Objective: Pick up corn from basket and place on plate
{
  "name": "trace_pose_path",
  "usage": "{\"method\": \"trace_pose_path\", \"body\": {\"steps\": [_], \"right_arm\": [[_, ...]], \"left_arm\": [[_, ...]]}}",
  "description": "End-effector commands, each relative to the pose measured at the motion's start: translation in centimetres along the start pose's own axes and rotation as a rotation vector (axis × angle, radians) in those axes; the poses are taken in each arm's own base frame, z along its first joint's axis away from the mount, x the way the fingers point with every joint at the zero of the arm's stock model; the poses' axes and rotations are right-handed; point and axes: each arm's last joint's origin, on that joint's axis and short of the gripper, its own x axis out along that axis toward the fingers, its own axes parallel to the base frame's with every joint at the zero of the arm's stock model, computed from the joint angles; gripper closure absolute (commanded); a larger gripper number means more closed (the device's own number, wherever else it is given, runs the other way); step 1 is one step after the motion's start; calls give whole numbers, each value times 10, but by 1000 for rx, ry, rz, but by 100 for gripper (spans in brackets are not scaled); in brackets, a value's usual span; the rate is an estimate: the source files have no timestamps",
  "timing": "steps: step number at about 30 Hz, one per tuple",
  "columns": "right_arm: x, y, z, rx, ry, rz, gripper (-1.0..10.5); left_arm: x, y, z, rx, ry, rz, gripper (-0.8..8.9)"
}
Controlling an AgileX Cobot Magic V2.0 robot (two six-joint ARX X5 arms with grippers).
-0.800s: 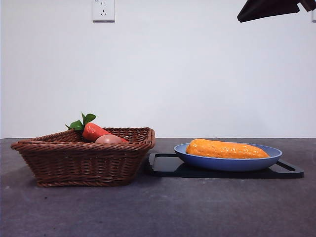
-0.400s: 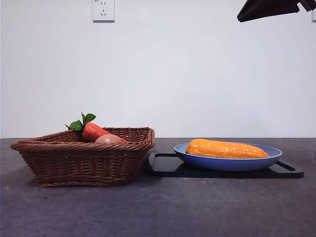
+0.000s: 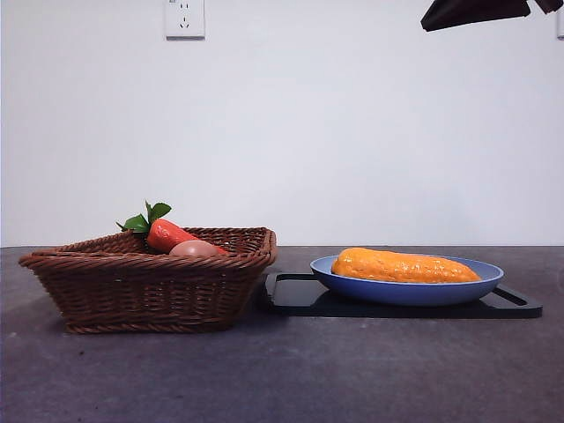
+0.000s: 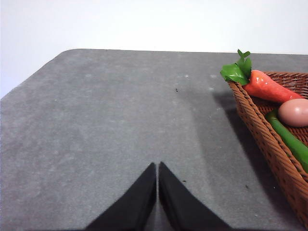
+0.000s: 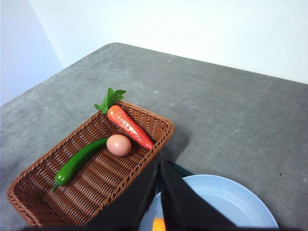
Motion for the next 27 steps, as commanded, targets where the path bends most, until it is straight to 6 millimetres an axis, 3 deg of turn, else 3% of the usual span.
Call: {"method": "trace_pose_path", "body": {"steps": [1, 15, 22, 27], "right_arm": [[2, 0, 1, -12, -5, 2, 945], [-1, -1, 2, -38, -9, -24, 945], [-43, 11, -1, -168, -98, -172, 945], [-81, 22, -35, -187, -192, -255, 945]], "left_arm": [[2, 1, -9, -9, 38, 4, 806], [2, 1, -9, -9, 38, 4, 806], [2, 1, -9, -9, 38, 4, 806], [2, 1, -9, -8, 38, 4, 806]]}}
